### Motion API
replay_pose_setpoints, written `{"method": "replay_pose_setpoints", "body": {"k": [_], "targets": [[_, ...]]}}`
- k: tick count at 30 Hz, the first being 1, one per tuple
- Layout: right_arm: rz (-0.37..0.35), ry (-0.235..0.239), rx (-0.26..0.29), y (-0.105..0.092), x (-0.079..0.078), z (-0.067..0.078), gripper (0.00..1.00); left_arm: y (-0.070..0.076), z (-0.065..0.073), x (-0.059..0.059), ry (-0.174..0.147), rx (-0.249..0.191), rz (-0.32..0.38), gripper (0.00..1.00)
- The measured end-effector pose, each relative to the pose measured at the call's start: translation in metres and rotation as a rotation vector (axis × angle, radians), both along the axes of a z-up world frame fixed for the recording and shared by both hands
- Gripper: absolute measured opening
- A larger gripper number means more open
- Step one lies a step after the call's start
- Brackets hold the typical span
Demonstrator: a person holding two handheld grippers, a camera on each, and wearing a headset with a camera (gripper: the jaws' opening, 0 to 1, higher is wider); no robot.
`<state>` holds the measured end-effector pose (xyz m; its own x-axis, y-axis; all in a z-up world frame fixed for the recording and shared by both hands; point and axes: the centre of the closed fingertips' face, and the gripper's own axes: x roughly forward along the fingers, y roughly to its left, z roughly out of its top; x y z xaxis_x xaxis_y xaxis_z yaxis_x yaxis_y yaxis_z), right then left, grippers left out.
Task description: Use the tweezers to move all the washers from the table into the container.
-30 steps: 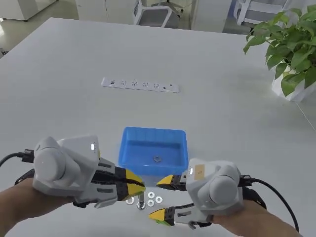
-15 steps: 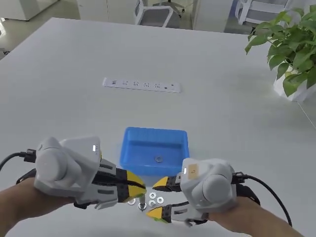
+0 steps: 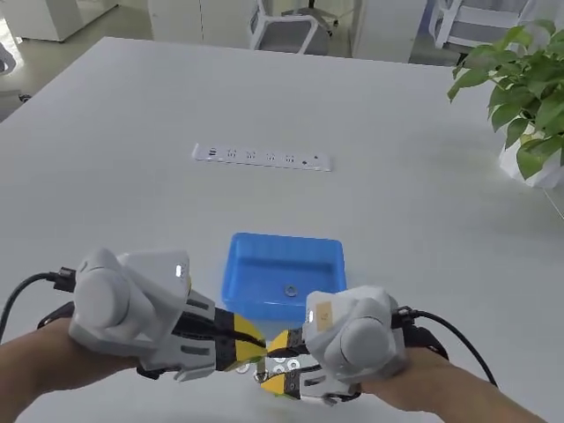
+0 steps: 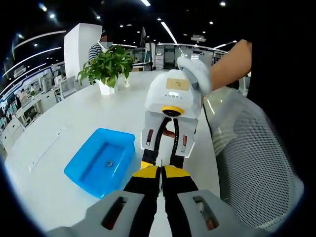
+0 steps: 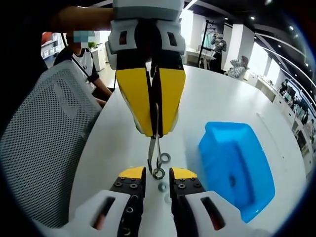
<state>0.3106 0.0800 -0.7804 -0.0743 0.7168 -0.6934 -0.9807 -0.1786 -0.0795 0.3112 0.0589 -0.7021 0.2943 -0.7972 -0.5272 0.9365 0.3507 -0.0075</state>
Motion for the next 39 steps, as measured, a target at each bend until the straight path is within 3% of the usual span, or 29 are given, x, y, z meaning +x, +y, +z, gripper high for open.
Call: {"method": "replay_pose_setpoints", "body": {"k": [17, 39], "targets": [[0.062, -0.005, -0.037, 0.0041, -0.0069, -0.0096, 0.11, 0.0007, -0.0007, 0.0002, 0.017, -0.001, -0.008, 0.05], [0.018, 0.033, -0.037, 0.0045, -0.0058, -0.0098, 0.07, -0.0004, -0.0009, -0.0012, 0.031, 0.006, -0.007, 0.06]]}}
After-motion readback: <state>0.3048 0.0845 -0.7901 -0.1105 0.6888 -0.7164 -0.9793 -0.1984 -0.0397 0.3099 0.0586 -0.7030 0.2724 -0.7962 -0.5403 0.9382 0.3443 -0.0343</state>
